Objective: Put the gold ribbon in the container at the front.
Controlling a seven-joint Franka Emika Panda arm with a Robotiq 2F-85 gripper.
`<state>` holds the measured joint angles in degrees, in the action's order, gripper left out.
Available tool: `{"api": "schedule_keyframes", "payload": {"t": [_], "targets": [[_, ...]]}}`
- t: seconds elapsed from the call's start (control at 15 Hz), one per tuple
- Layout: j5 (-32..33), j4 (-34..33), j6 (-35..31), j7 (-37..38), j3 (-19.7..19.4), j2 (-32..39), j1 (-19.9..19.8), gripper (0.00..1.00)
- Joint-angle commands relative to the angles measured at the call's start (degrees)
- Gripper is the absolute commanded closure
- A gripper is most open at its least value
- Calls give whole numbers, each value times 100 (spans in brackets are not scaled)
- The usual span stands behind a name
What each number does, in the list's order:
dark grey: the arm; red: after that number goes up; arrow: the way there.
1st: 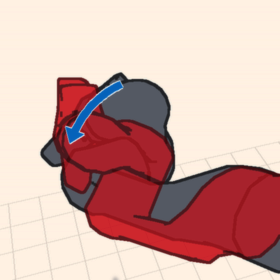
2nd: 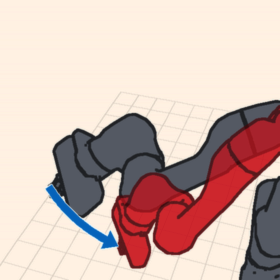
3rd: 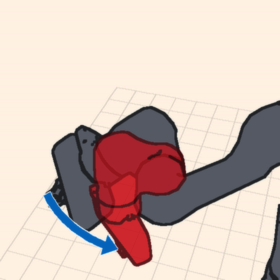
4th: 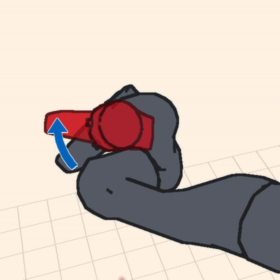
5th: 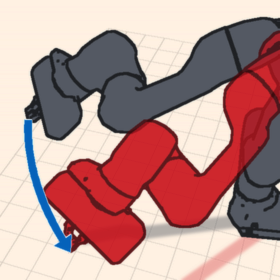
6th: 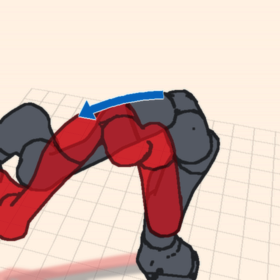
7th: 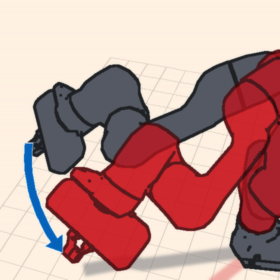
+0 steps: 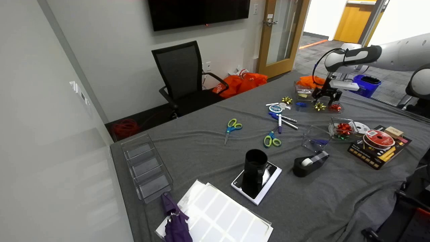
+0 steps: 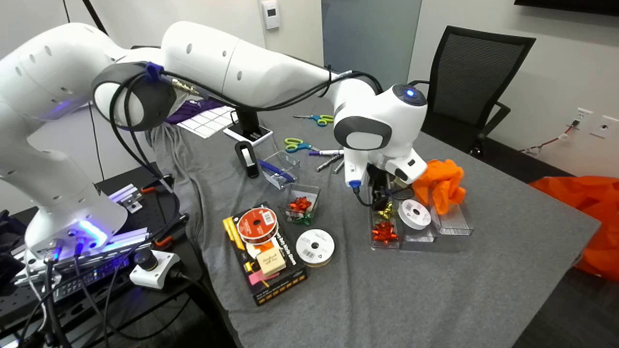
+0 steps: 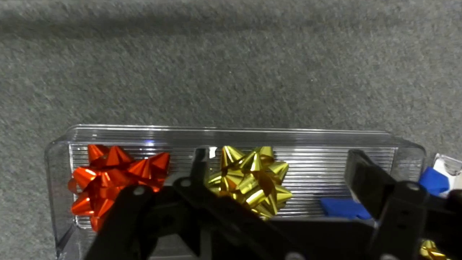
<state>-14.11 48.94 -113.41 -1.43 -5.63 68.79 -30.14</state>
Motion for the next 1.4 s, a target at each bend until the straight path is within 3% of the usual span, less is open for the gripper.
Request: {"api": "schedule_keyframes", "payload": {"t": [0.0,0.27,0.33,0.47,1.0,1.07,1.33], "targets": [[-9,-468,-367,-105,31,407,-43,0],[22,-636,-713,-84,12,554,-20,0],[45,-684,-753,-52,-12,597,-4,25],[103,-728,-801,-11,-56,634,21,32],[266,-872,-880,52,-157,774,56,91],[279,-878,-861,49,-157,772,52,97],[244,-832,-650,-73,-77,635,-12,100]]}}
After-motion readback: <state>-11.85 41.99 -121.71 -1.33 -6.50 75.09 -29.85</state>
